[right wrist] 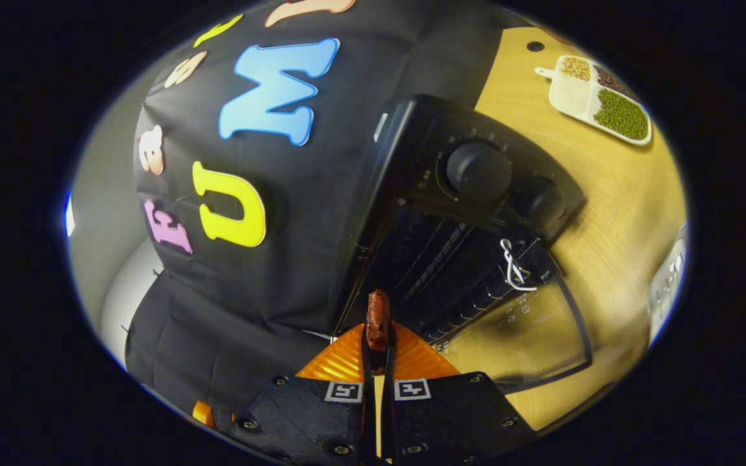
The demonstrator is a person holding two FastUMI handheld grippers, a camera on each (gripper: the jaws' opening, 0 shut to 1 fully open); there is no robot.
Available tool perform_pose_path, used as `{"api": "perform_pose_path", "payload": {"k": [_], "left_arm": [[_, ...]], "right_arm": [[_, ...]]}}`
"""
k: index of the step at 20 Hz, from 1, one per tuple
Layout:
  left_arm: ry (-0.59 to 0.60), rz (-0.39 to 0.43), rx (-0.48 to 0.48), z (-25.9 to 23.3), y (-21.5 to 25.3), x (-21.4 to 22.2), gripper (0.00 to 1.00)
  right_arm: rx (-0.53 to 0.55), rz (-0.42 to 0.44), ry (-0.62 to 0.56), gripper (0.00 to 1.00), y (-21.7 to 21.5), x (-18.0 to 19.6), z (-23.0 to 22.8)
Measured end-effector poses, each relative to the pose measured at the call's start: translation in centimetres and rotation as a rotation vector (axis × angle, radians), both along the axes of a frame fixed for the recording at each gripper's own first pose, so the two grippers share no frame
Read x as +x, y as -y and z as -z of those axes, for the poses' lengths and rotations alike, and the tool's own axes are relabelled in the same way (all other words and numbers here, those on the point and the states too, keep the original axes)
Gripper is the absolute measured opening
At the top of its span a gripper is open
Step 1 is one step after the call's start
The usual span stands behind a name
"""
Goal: Open the electric oven with the left hand, put the food in, and close the electric oven.
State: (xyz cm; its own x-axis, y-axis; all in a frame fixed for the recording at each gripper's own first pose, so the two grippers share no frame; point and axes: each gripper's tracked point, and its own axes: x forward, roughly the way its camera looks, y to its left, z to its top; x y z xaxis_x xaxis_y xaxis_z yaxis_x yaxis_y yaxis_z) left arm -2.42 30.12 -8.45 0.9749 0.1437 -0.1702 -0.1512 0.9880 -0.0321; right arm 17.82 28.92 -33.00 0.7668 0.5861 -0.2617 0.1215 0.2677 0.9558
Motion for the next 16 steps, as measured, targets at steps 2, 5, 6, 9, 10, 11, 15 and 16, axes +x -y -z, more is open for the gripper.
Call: {"api": "perform_pose_path", "payload": {"k": [2, 5, 6, 9, 10, 11, 15, 16], "left_arm": [[-0.014, -0.008, -0.001, 0.3, -1.1, -0.2, 0.98], [-0.034, -0.021, -0.004, 1.0, -2.6, 0.0, 0.98], [-0.042, -0.024, -0.004, 1.2, -3.1, 0.1, 0.98], [-0.05, -0.026, -0.005, 1.4, -4.0, 0.8, 0.98], [-0.05, -0.024, -0.004, 1.4, -4.2, 1.0, 0.98], [-0.049, -0.02, -0.002, 1.3, -4.2, 1.1, 0.95], [-0.05, 0.003, -0.002, 1.4, -4.0, 1.9, 0.95], [-0.056, 0.013, -0.008, 1.6, -3.7, 2.0, 0.95]], "right_arm": [[0.005, 0.058, -0.031, 0.04, -0.9, 1.8, 1.4], [0.027, 0.14, -0.063, 0.04, -1.7, 3.5, 2.8], [0.034, 0.166, -0.065, 0.04, -1.8, 4.0, 3.1], [0.039, 0.232, -0.084, 0.04, -1.9, 5.2, 4.4], [0.038, 0.252, -0.093, 0.04, -1.8, 5.6, 4.7], [0.037, 0.273, -0.098, 0.04, -1.6, 5.9, 4.9], [0.013, 0.307, -0.104, 0.04, -1.3, 6.9, 5.3], [0.007, 0.309, -0.104, 0.04, -1.3, 6.9, 5.2]]}}
